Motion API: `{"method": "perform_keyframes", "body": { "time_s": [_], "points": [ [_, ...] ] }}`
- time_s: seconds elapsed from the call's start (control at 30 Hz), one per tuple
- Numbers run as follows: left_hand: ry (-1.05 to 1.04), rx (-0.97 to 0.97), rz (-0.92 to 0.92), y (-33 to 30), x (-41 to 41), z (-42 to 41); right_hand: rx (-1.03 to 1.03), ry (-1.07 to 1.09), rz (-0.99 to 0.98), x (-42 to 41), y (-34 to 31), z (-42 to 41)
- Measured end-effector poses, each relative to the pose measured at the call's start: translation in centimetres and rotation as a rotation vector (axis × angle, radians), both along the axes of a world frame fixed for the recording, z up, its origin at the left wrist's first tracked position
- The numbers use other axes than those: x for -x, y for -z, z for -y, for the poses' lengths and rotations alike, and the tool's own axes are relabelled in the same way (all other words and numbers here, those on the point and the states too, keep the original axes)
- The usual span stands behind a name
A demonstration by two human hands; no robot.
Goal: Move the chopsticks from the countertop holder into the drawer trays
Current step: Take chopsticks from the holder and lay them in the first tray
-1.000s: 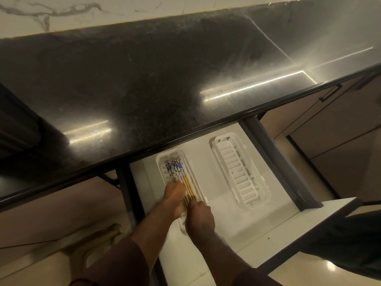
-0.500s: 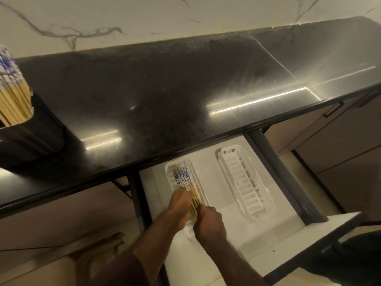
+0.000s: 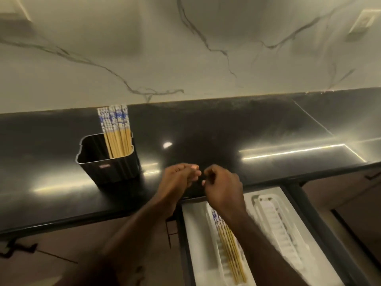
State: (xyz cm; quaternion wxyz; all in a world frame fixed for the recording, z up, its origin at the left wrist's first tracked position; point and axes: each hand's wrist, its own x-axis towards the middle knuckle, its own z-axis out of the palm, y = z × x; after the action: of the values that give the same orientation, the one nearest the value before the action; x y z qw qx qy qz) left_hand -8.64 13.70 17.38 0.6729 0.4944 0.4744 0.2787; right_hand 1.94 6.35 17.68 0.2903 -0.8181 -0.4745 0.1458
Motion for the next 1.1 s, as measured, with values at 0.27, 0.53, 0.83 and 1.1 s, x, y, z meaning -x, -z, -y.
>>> {"method": "perform_keyframes", "body": {
  "time_s": [0.27,0.53,0.83,1.1],
  "points": [
    [-0.110,-0.254,0.096,-7.6,8.2,-7.7,-0.204,-0.161,0.052,5.6,-8.0,-7.9],
    [-0.225,-0.322,0.073,-6.9,13.3,-13.6,-0.155,-0.262,0.038,11.4,-8.1,-15.0],
    [-0.391,-0.564,-0.256,-3.3,15.4,-19.7,-0.047,-0.229,-0.039,14.8,-4.8,-20.7],
    [-0.403,-0.534,-0.315,-1.4,14.2,-23.1,0.045,-0.191,-0.081,15.3,-2.8,-24.0]
  ]
}}
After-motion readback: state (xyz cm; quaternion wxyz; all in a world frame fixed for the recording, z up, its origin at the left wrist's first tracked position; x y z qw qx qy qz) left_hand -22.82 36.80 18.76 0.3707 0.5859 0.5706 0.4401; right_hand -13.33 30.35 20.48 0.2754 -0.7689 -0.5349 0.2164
